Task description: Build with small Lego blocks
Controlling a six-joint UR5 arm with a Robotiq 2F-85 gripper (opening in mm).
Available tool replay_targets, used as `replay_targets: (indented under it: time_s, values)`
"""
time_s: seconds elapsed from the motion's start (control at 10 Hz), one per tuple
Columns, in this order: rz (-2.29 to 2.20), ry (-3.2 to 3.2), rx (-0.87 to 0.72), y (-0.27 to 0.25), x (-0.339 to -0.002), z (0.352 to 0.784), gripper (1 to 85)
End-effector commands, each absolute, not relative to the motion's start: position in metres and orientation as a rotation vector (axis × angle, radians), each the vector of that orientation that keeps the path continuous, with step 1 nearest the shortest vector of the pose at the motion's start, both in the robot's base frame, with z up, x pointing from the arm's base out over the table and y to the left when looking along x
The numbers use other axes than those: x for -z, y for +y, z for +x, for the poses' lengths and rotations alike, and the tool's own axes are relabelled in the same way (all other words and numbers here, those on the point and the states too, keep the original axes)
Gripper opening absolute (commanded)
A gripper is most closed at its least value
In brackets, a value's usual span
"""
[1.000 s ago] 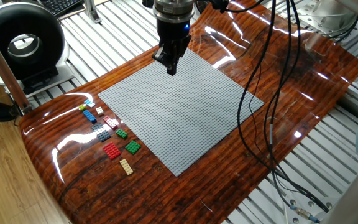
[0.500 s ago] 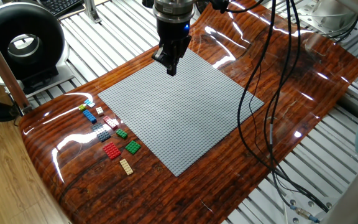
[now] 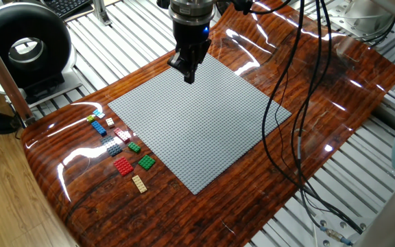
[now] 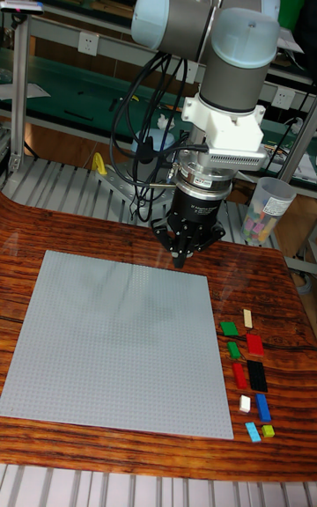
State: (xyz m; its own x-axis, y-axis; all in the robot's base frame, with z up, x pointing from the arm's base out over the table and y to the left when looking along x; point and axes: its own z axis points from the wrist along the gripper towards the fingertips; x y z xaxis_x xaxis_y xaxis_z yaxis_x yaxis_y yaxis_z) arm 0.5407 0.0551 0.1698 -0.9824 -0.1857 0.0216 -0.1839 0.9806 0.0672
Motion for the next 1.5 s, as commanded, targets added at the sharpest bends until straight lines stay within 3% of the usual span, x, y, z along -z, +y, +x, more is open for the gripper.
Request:
replay_targets:
  time_s: [0.0, 1.4]
  values:
    - [0.282, -3.099, 0.123, 0.0581, -0.1713, 0.5406, 1.0]
    - [0.280, -3.101, 0.132, 0.0597, -0.1714, 0.5410, 1.0]
